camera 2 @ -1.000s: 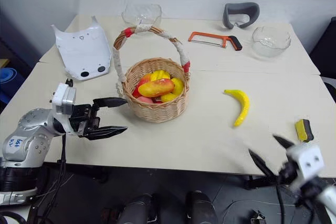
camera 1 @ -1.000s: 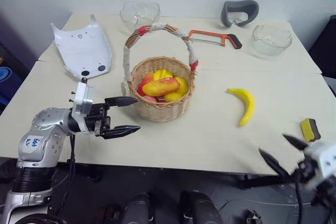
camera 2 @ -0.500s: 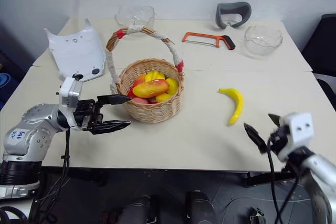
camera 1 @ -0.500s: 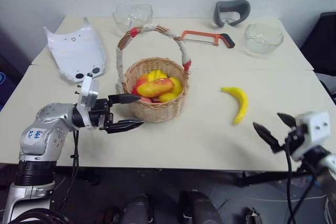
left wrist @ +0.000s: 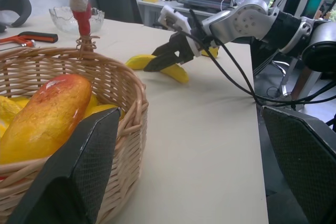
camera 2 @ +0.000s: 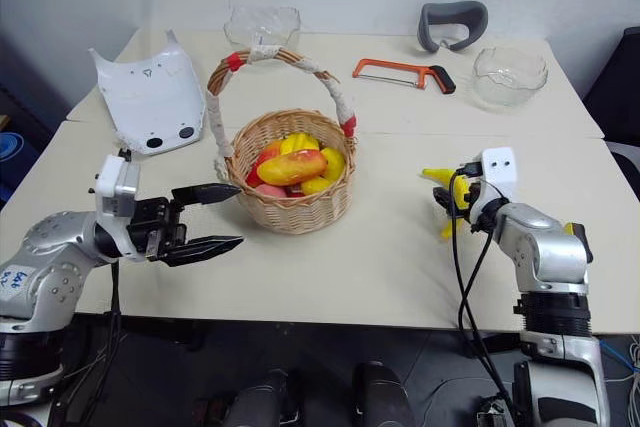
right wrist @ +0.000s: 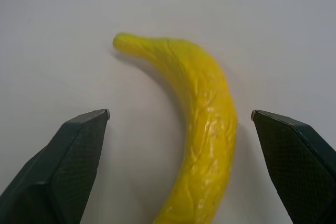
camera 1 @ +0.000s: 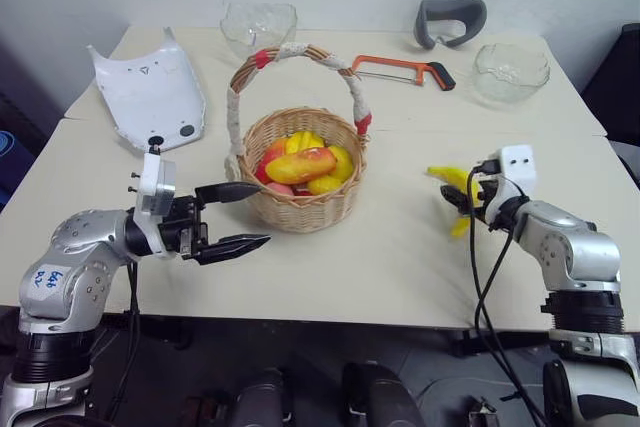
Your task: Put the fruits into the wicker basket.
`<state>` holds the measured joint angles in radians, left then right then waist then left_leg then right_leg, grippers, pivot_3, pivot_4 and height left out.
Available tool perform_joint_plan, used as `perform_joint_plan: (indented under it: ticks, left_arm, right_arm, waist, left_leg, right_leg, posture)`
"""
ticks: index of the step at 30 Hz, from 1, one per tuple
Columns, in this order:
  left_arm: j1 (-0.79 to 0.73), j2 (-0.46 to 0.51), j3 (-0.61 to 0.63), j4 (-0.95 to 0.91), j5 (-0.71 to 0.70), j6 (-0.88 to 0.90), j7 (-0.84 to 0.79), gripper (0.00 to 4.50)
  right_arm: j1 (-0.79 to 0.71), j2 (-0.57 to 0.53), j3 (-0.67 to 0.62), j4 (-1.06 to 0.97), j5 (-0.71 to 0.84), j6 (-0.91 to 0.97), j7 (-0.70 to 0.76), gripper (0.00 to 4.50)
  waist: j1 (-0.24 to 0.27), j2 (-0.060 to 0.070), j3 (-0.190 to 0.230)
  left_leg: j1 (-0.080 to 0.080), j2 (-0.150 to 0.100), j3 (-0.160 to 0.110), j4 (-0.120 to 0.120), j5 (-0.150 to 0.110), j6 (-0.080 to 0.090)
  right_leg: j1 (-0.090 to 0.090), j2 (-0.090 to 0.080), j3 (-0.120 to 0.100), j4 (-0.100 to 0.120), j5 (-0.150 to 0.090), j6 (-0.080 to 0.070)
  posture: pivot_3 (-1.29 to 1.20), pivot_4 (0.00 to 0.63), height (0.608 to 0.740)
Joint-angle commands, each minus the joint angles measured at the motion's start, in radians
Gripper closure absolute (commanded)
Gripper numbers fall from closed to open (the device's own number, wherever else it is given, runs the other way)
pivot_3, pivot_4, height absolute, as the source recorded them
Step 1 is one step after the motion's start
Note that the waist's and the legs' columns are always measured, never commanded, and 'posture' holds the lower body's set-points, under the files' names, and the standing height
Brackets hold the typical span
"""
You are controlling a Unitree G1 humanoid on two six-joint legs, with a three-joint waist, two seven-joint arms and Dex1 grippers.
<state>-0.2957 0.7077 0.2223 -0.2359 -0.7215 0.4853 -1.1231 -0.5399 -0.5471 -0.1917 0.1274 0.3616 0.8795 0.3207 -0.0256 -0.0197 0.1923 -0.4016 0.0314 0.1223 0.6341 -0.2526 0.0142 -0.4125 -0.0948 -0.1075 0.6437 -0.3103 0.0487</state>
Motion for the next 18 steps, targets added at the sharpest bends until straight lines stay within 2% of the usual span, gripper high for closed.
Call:
perform_joint_plan:
  ticks: [1, 4, 10, 11, 14, 18]
  left_arm:
    - [0.004, 0.006, 0.027, -0.046, -0.029, -0.002, 0.012, 0.00]
    - [0.018, 0.013, 0.044, -0.051, -0.045, 0.007, 0.015, 0.00]
    - [0.060, 0.011, 0.077, -0.062, -0.043, -0.007, 0.041, 0.00]
    - [0.074, 0.012, 0.087, -0.069, -0.044, -0.007, 0.045, 0.00]
    - [0.130, 0.010, 0.123, -0.088, -0.053, -0.005, 0.062, 0.00]
    - [0.202, 0.002, 0.174, -0.106, -0.064, -0.003, 0.096, 0.00]
  right_arm:
    - [-0.032, 0.016, -0.076, -0.013, 0.053, 0.104, -0.020, 0.69]
    - [-0.041, 0.028, -0.159, -0.028, 0.107, 0.188, -0.034, 1.69]
    - [-0.017, -0.081, -0.114, -0.154, 0.181, 0.192, 0.171, 3.83]
    - [-0.032, -0.103, -0.095, -0.192, 0.220, 0.213, 0.229, 4.01]
    - [-0.113, -0.129, -0.050, -0.305, 0.369, 0.346, 0.341, 4.03]
    - [-0.276, -0.028, 0.034, -0.399, 0.481, 0.454, 0.331, 4.03]
  waist:
    - [0.000, 0.000, 0.000]
    - [-0.002, 0.000, 0.000]
    - [-0.003, 0.000, 0.000]
    - [-0.005, 0.000, 0.000]
    - [-0.012, 0.001, 0.001]
    - [-0.021, 0.001, 0.001]
  left_leg:
    - [0.000, 0.000, 0.000, 0.000, 0.000, 0.000]
    - [0.000, 0.000, 0.000, 0.000, 0.000, 0.001]
    - [-0.001, 0.000, 0.000, -0.001, -0.001, 0.003]
    - [0.000, 0.000, 0.000, -0.001, -0.002, 0.004]
    - [0.001, 0.001, 0.000, -0.001, -0.003, 0.006]
    - [0.001, 0.002, -0.001, -0.002, -0.002, 0.004]
  right_leg:
    - [0.000, 0.000, 0.000, 0.000, 0.000, 0.000]
    - [0.000, 0.000, 0.000, 0.001, 0.000, 0.000]
    - [-0.001, 0.000, 0.000, 0.000, 0.000, 0.000]
    - [-0.001, 0.000, 0.000, 0.000, 0.000, 0.000]
    - [-0.001, 0.001, 0.000, 0.000, 0.000, 0.000]
    - [-0.001, 0.001, 0.000, 0.001, 0.000, 0.000]
  posture:
    - [0.00, 0.150, 0.740]
    - [0.00, 0.150, 0.740]
    - [0.00, 0.150, 0.740]
    - [0.00, 0.150, 0.740]
    - [0.00, 0.150, 0.740]
    - [0.00, 0.150, 0.740]
